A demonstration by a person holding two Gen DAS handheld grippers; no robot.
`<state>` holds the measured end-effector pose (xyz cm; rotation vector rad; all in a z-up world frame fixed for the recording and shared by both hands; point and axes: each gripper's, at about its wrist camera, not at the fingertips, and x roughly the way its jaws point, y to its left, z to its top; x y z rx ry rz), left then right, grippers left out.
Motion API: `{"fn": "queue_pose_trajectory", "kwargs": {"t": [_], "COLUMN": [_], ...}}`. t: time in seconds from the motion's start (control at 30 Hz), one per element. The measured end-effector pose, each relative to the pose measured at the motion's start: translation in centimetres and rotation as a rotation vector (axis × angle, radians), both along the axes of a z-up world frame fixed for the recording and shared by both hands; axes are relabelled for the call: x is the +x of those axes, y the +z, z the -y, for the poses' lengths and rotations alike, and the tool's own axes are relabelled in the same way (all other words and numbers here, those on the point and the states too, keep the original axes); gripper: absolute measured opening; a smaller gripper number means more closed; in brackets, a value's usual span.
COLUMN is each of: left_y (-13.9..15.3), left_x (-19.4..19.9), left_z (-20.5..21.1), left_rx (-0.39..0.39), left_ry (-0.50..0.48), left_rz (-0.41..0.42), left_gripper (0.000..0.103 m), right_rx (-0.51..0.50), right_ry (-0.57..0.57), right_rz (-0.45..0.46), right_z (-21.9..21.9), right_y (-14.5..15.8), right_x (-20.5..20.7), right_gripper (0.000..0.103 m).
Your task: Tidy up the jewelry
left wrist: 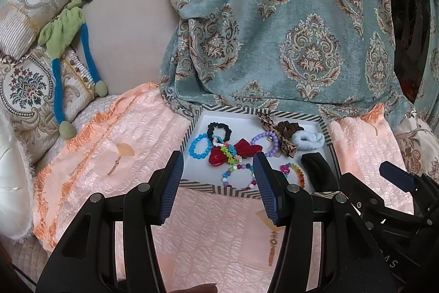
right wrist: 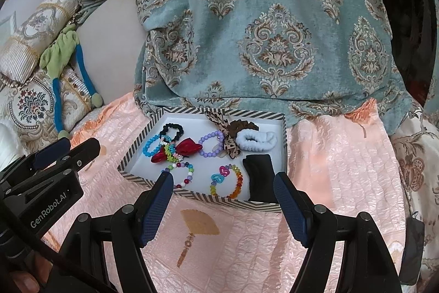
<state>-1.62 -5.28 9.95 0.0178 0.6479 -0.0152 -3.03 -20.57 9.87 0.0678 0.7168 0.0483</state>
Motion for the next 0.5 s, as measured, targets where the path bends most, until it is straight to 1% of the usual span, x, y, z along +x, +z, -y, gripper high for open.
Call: {"fn": "queue_pose_trajectory", "kwargs": {"t": [0.5], "left_y": [-0.62], "left_x": [0.33], "left_z": [0.17], "left_rx": [0.000], "left_ry": [-0.001], "left_rz": [-0.013], "left_gripper": [0.053], "right_rx": [0.001], "right_ry": [0.007], "right_rz": [-0.014], "right_z": [0.12], "right_y": [-0.51], "right_x": [0.35], "right_gripper": [0.074]}}
